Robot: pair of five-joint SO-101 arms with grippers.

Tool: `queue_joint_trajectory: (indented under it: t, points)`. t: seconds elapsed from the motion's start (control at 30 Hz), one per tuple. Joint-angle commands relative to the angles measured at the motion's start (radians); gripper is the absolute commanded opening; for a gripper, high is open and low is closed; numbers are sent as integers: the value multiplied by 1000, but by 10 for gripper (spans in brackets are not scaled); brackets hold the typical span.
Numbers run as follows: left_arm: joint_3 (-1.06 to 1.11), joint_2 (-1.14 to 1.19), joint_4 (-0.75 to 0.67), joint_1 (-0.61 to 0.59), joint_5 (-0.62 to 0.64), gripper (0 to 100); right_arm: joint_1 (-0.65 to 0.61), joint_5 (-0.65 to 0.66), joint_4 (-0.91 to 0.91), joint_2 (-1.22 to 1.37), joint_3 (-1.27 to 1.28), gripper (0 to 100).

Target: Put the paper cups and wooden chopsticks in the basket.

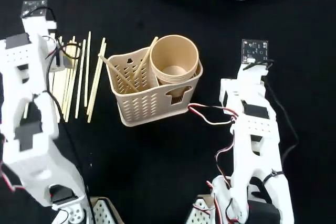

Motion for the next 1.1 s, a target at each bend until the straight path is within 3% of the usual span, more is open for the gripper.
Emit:
queue_joint_trajectory:
  t: [0.0, 0.2, 0.4, 0.8, 1.07]
  points:
    - [-173, 190, -11, -54, -15, 252, -17, -3, -18, 4, -7, 12]
    - [-300, 371, 78, -58, -38, 241, -17, -3, -18, 4, -7, 12]
    - [-473, 457, 247, -47, -89, 20, -17, -3, -18, 4, -7, 12]
    - [-728, 473, 535, -19, -95, 29, -17, -3, -18, 4, -5, 12]
    - [-743, 473, 537, -36, -97, 29, -17, -3, -18, 4, -5, 12]
